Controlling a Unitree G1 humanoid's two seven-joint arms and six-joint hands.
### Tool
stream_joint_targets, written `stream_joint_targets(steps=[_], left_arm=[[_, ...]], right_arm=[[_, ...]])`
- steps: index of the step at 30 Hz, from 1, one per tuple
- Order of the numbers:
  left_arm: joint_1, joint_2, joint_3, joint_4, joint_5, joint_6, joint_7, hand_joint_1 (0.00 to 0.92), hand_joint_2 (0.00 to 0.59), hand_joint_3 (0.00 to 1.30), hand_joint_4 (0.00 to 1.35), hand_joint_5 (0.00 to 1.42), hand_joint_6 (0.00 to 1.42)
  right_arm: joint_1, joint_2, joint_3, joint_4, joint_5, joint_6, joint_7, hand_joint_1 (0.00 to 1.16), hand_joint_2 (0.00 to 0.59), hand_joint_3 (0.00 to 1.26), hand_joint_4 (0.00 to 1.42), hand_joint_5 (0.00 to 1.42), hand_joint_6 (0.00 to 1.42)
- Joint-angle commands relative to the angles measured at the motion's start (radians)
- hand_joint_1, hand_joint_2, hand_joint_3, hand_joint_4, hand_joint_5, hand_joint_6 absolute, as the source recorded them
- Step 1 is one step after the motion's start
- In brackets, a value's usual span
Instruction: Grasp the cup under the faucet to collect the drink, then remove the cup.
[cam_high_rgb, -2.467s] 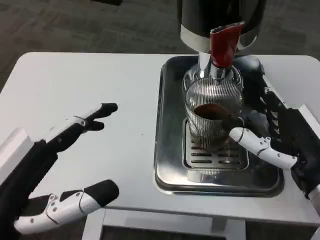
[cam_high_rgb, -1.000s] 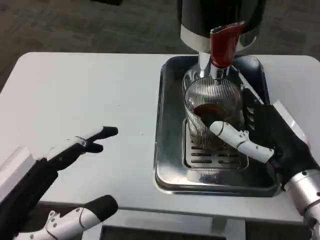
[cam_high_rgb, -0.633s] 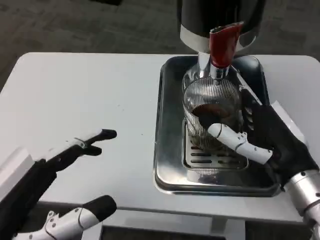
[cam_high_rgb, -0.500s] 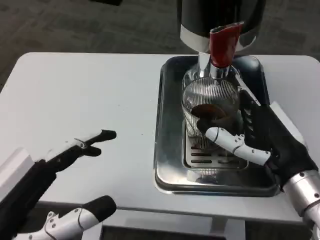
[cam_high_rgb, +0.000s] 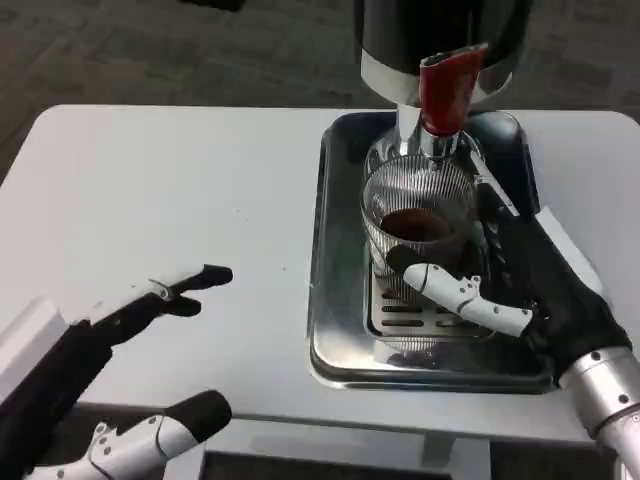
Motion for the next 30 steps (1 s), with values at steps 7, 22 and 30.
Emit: stream_joint_targets(steps=[7,22,30], left_arm=[[0.023,0.008,0.007,-0.004,-0.005,0.006,-0.015,0.099,0.130,0.21,0.16,0.24,0.21],[0.047,0.008,0.017,0.005,-0.016,0.002,-0.022,0.090,0.136,0.22,0.17,0.24,0.21],[0.060,0.006,0.022,0.001,-0.019,0.003,-0.023,0.099,0.134,0.24,0.18,0.25,0.21]], right_arm=[[0.027,0.046,0.041,0.001,-0.052,0.026,-0.045,0.61,0.215,0.00,0.00,0.06,0.17],[0.032,0.089,0.087,0.023,-0.113,0.040,-0.094,0.63,0.221,0.00,0.00,0.12,0.22],[0.035,0.113,0.113,0.038,-0.143,0.036,-0.130,0.63,0.214,0.00,0.04,0.21,0.32]])
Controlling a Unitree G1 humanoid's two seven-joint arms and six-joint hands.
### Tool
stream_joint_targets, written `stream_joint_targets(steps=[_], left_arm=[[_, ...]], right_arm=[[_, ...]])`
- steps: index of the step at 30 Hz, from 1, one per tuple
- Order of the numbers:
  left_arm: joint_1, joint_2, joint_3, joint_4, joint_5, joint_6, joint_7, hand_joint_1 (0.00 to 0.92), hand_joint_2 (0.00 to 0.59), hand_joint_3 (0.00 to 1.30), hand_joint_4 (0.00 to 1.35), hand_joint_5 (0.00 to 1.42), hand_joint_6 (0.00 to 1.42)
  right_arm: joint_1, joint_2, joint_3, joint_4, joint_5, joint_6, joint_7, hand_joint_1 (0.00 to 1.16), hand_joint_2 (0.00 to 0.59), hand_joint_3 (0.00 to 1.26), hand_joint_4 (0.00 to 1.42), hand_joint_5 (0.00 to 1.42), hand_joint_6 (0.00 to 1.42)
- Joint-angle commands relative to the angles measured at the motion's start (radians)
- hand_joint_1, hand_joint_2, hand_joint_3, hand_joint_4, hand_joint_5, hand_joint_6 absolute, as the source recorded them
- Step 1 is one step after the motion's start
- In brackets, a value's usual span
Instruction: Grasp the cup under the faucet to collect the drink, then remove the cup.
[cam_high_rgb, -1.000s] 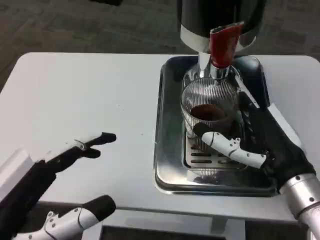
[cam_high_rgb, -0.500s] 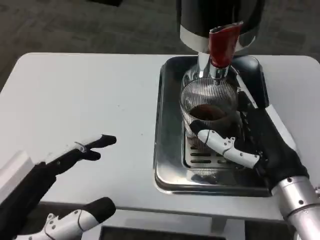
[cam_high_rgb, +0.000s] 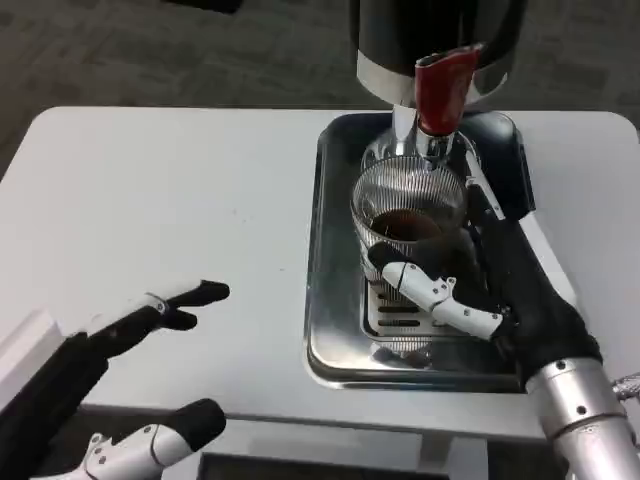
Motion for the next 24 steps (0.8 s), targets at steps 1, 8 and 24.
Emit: stream_joint_targets(steps=[1,8,24], left_arm=[[0.026,0.006,0.015,0.000,-0.012,0.002,-0.013,0.099,0.134,0.24,0.18,0.25,0.21],[0.031,0.003,0.013,0.000,-0.012,0.003,-0.012,0.091,0.136,0.24,0.18,0.25,0.21],[0.037,0.001,0.018,-0.006,-0.012,0.005,-0.009,0.085,0.135,0.27,0.20,0.25,0.21]], right_arm=[[0.028,0.025,0.031,0.033,-0.020,0.015,-0.010,0.64,0.213,0.00,0.05,0.22,0.34],[0.030,0.043,0.044,0.035,-0.046,0.024,-0.043,0.65,0.216,0.00,0.11,0.28,0.43],[0.059,0.050,0.067,0.035,-0.125,0.005,-0.107,0.67,0.222,0.12,0.30,0.48,0.73]])
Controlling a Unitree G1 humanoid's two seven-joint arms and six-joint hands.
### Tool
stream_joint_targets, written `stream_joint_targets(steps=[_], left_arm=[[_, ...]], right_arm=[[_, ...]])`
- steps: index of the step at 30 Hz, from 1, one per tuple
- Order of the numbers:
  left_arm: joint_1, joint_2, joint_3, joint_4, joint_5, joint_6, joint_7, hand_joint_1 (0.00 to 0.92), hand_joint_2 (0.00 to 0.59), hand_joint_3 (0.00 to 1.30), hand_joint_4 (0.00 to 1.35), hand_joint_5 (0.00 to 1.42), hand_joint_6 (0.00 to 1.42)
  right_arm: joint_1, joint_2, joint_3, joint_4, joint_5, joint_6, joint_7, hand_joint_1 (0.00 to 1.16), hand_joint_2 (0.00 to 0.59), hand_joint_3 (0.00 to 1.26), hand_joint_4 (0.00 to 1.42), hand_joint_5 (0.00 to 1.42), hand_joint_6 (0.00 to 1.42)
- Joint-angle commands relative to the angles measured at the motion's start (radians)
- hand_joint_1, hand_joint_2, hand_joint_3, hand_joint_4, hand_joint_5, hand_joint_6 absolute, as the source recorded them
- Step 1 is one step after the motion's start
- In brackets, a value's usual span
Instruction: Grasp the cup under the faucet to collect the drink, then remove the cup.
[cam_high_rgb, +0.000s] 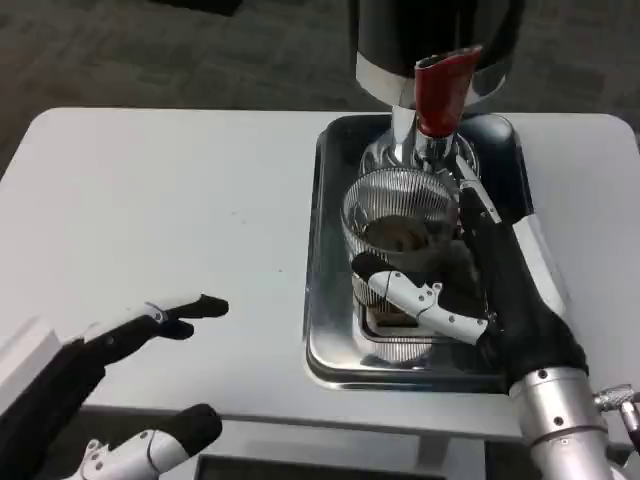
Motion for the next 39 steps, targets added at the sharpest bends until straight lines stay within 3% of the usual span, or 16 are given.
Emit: stream_joint_targets(steps=[1,11,26,39], left_arm=[[0.019,0.001,0.014,-0.007,-0.009,0.003,-0.008,0.084,0.135,0.27,0.20,0.25,0.21],[0.014,0.000,0.013,-0.012,-0.009,0.003,-0.007,0.081,0.133,0.27,0.21,0.25,0.21],[0.000,0.004,0.011,-0.004,-0.013,0.004,-0.009,0.067,0.135,0.27,0.22,0.25,0.21],[-0.017,0.006,0.002,0.007,-0.012,0.002,-0.011,0.064,0.132,0.26,0.22,0.25,0.21]], right_arm=[[0.048,0.007,0.020,0.016,-0.032,0.009,-0.013,0.67,0.222,0.13,0.32,0.51,0.77],[0.071,0.013,0.022,0.013,-0.096,-0.025,-0.074,0.72,0.222,0.25,0.53,0.73,1.09],[0.109,0.016,0.002,0.015,-0.128,-0.091,-0.166,0.76,0.226,0.48,0.79,0.99,1.30],[0.131,0.019,-0.036,0.007,-0.110,-0.156,-0.212,0.80,0.217,0.63,0.91,1.15,1.42]])
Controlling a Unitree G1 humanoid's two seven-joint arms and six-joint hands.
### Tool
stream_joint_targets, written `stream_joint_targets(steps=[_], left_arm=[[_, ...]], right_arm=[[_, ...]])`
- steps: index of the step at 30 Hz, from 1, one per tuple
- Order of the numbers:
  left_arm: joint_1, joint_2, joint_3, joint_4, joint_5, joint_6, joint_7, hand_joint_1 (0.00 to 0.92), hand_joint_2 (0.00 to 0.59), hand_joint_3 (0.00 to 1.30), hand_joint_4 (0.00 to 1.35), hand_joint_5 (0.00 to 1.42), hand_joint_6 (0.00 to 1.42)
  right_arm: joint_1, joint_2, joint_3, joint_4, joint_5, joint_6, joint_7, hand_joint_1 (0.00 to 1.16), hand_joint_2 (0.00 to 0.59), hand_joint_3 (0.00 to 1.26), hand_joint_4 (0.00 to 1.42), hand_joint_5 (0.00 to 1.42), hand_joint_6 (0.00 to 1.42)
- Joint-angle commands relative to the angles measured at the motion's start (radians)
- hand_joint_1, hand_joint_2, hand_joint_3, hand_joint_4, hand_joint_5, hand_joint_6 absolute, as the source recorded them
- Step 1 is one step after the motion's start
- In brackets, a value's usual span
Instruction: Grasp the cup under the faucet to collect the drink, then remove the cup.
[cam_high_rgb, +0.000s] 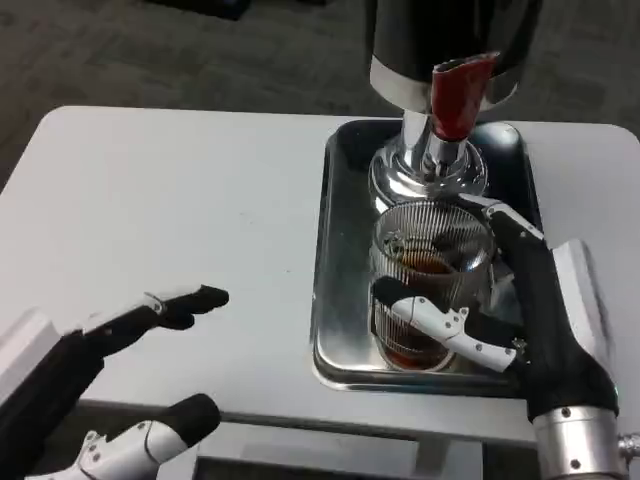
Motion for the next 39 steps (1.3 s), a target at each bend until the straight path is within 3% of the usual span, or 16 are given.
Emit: stream_joint_targets(steps=[1,17,39], left_arm=[[0.005,0.006,-0.002,0.008,-0.004,0.002,-0.011,0.064,0.131,0.26,0.22,0.25,0.21],[-0.067,0.021,-0.031,0.053,-0.003,-0.003,-0.015,0.053,0.132,0.26,0.22,0.25,0.21],[-0.193,0.053,-0.092,0.087,0.013,0.016,-0.025,0.046,0.132,0.26,0.21,0.24,0.21]], right_arm=[[0.026,0.004,-0.023,-0.007,0.014,-0.019,-0.008,0.80,0.218,0.65,0.91,1.15,1.42],[0.099,0.000,-0.102,-0.107,0.066,-0.072,-0.006,0.86,0.189,0.85,1.06,1.33,1.42],[0.186,-0.012,-0.203,-0.286,0.135,-0.076,0.072,0.93,0.154,0.94,1.16,1.39,1.42]])
